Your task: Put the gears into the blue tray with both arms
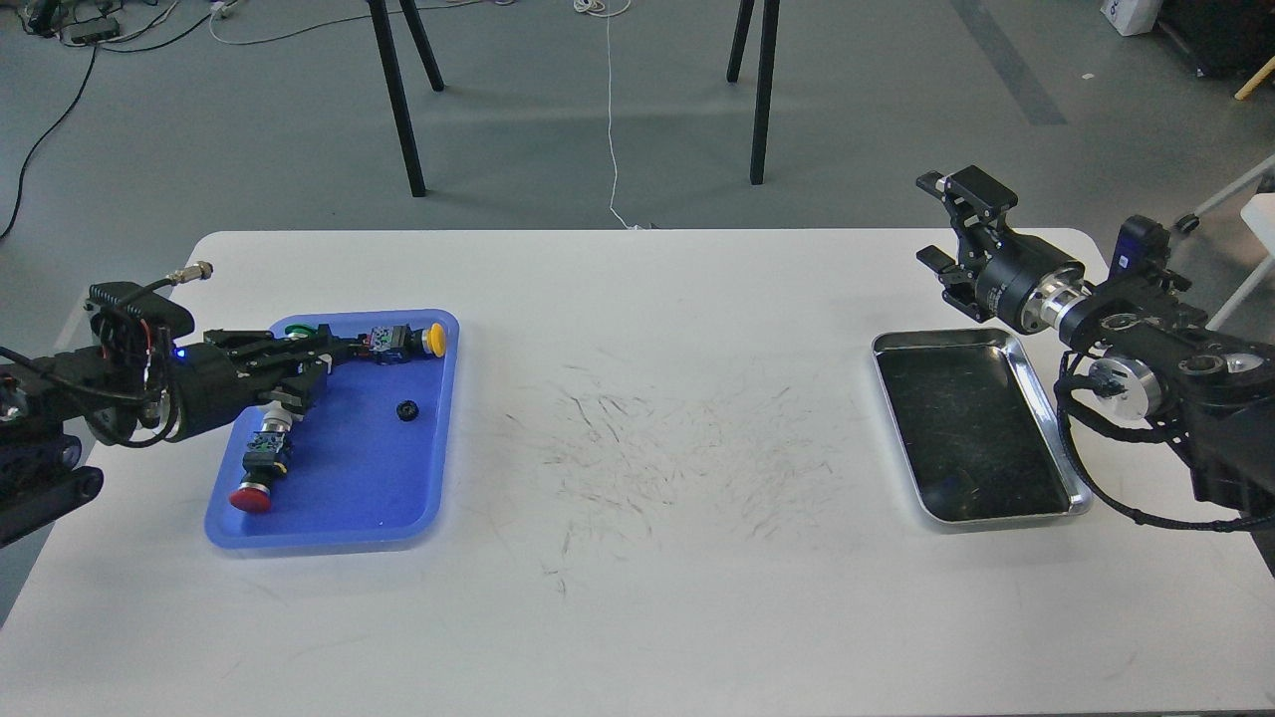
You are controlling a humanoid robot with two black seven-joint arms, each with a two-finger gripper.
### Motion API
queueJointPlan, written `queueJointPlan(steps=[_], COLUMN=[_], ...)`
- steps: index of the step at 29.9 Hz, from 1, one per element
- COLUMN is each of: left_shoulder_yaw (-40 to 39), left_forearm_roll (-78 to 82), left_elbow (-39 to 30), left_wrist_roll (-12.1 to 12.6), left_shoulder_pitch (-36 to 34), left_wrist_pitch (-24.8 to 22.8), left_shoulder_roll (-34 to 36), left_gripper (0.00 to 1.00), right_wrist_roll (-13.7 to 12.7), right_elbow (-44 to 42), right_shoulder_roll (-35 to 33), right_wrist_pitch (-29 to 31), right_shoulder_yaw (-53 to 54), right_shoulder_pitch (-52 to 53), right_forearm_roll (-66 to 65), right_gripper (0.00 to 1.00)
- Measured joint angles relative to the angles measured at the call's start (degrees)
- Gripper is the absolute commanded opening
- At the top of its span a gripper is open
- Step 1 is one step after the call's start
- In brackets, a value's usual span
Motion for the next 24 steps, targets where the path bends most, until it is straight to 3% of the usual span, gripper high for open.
queueJointPlan(steps=[15,24], left_shoulder_yaw=[4.6,5.9], left_forearm_roll=[4.9,5.2], left_elbow=[-6.8,-7.5], left_wrist_roll=[0.0,0.0], left_shoulder_pitch=[0.1,0.8], left_wrist_pitch=[0.4,0.4], left_shoulder_roll=[2.3,1.9], left_gripper=[0.15,0.16], right_wrist_roll=[0.0,0.0], right_elbow=[0.0,0.0], right_shoulder_roll=[0.0,0.0], right_wrist_pitch=[0.0,0.0], right_shoulder_yaw=[0.0,0.0], right_shoulder_pitch=[0.4,0.5], right_forearm_roll=[0.0,-0.1], right_gripper=[0.99,0.99])
